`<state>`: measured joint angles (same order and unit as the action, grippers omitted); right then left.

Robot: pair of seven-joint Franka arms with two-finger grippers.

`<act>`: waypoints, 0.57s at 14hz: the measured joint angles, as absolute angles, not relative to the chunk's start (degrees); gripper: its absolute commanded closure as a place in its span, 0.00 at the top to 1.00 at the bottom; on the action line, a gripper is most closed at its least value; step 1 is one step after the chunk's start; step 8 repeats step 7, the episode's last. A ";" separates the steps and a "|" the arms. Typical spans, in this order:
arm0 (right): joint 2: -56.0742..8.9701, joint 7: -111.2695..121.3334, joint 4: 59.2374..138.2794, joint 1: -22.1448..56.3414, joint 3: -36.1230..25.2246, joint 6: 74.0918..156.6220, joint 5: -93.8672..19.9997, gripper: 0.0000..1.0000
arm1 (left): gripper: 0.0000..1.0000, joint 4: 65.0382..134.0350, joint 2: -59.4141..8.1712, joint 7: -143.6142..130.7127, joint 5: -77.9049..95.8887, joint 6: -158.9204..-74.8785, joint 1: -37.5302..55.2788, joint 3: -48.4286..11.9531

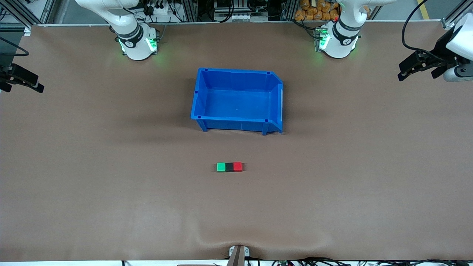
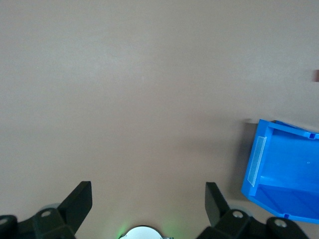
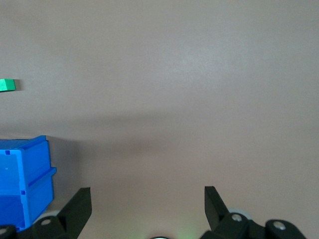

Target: Attach green and red cubes to black cube

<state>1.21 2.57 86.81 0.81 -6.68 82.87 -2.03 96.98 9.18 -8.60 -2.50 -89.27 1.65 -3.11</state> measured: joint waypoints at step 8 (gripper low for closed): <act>1.20 2.57 86.54 0.78 -7.05 83.06 -2.01 1.00 | 1.00 95.10 7.78 -8.60 -2.54 -88.86 1.59 -3.05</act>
